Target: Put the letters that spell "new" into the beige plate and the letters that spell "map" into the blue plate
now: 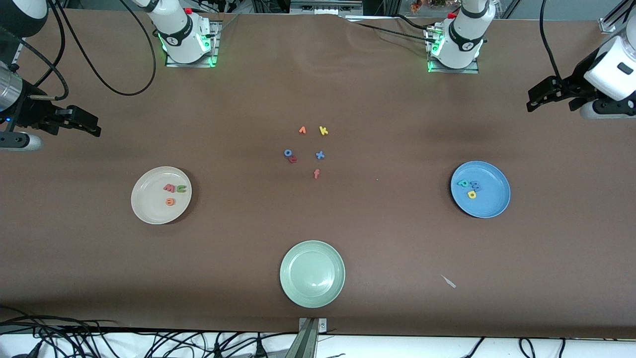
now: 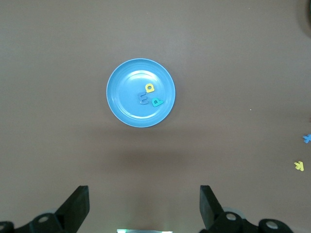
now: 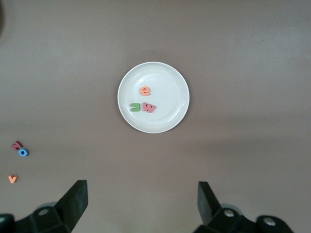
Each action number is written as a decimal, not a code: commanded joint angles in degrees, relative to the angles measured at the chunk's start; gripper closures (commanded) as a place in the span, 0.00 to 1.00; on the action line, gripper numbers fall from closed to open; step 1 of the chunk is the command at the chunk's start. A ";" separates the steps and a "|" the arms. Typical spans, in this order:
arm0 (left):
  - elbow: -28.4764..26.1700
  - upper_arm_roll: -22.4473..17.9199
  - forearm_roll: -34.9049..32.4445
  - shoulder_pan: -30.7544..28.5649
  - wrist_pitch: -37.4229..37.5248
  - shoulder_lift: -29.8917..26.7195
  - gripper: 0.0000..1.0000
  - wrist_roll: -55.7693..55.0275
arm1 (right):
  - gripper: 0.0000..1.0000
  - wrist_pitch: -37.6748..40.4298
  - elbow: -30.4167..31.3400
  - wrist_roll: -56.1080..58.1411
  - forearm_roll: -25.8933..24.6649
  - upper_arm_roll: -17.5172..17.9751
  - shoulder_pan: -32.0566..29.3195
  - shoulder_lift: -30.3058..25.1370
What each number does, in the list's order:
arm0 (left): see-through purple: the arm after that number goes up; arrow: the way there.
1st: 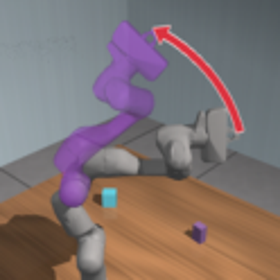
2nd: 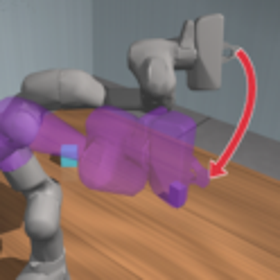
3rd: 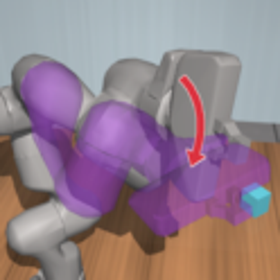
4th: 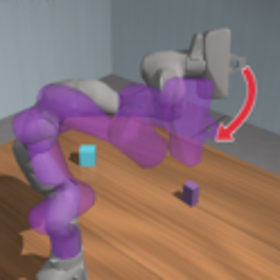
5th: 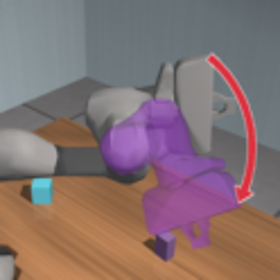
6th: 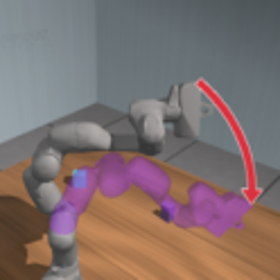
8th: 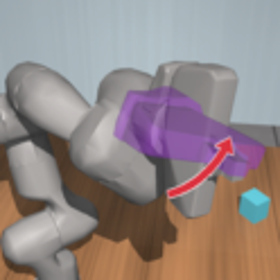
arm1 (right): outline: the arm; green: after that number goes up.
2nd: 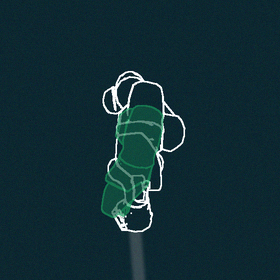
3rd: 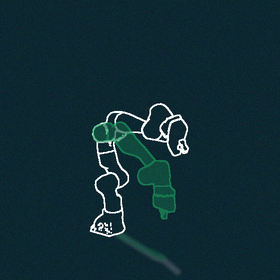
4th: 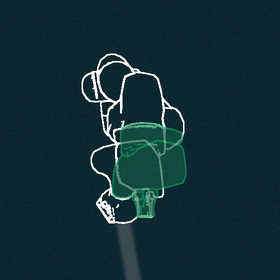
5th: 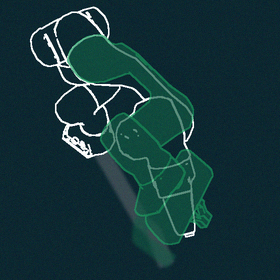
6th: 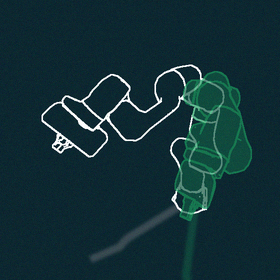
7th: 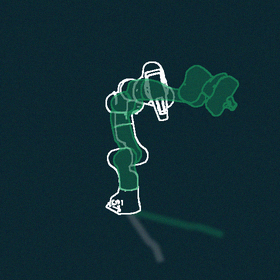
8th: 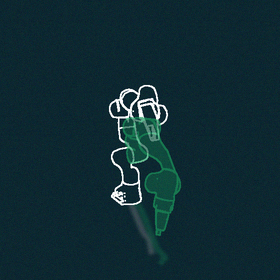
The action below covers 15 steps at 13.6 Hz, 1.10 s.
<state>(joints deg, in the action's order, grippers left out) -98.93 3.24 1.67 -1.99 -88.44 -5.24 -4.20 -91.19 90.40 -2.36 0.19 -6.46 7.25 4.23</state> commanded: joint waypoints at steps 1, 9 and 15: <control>2.16 0.10 1.76 -0.55 2.13 0.84 0.00 -0.45 | 0.00 0.13 -0.05 -0.54 -0.02 0.31 -0.31 -0.19; 7.07 0.01 1.76 -2.05 1.61 4.61 0.00 0.16 | 0.00 0.22 -0.05 -0.54 -0.02 0.31 -0.31 -0.19; 7.87 0.01 1.58 -2.22 1.78 5.50 0.00 0.07 | 0.00 0.22 -0.05 -0.54 0.07 0.40 -0.31 -0.19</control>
<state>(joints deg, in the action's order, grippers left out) -92.98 3.01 1.93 -3.43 -87.81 -0.49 -4.25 -91.19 90.40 -2.36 0.20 -6.44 7.26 4.24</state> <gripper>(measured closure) 0.000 0.000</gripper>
